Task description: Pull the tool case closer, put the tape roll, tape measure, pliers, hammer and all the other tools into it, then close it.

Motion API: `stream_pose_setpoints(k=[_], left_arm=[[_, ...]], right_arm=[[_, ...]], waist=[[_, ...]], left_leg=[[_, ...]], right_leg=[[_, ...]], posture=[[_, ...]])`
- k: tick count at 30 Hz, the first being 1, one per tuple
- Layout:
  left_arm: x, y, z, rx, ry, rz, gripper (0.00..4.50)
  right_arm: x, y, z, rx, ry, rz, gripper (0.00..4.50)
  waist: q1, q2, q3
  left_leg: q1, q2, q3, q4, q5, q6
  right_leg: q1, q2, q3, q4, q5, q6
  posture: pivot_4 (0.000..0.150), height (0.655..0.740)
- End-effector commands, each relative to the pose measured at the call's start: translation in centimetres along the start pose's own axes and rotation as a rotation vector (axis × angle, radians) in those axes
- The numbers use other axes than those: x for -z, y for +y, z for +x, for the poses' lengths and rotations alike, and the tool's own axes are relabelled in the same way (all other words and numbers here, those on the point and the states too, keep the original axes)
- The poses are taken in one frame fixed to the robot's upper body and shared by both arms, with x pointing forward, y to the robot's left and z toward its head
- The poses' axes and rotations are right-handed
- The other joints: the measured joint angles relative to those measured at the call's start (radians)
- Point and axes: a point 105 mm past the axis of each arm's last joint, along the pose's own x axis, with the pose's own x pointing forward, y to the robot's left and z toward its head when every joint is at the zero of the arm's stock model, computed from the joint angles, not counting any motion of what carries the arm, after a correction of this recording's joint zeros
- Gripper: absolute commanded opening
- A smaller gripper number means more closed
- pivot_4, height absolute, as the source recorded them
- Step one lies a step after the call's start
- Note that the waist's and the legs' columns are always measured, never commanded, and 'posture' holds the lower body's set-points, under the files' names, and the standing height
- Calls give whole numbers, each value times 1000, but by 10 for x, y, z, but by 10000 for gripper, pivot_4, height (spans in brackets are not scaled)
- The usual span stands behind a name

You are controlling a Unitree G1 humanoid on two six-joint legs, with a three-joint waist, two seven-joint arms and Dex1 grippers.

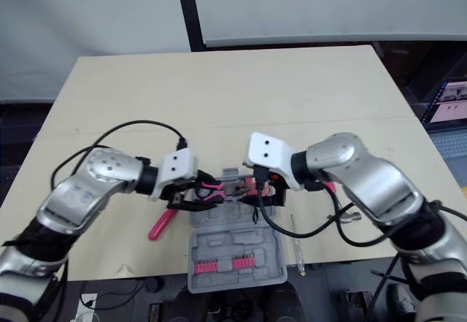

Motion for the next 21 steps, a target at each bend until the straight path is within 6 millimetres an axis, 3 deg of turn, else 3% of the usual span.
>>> stream_pose_setpoints(k=[1, 13, 17, 21], left_arm=[[-7, 9, 0, -32, -8, 47, 25330], [-11, 13, 9, -28, -28, 69, 25330], [-12, 13, 9, -28, -31, 72, 25330], [-14, 13, 11, -28, -37, 73, 25330]], right_arm=[[-5, -5, 2, 36, 7, -54, 45000], [9, -1, 19, 34, 61, -120, 45000], [9, -1, 20, 31, 63, -131, 26669], [9, -2, 22, 33, 61, -145, 26669]], waist=[[-2, 0, 0], [-2, 0, 0], [-2, 0, 0], [-2, 0, 0]], left_leg=[[0, 0, 0, 0, 0, 0], [0, 0, 0, 2, 2, 0], [0, 0, -1, 2, 2, 0], [0, 0, -1, 2, 2, 0]], right_leg=[[0, 0, 0, 0, 0, 0], [0, 0, -1, 1, 0, 0], [0, 0, -1, 1, 0, 0], [0, 0, -1, 2, 0, 0]], posture=[[1500, 7278], [1500, 7278], [1500, 7278], [1500, 7278]])
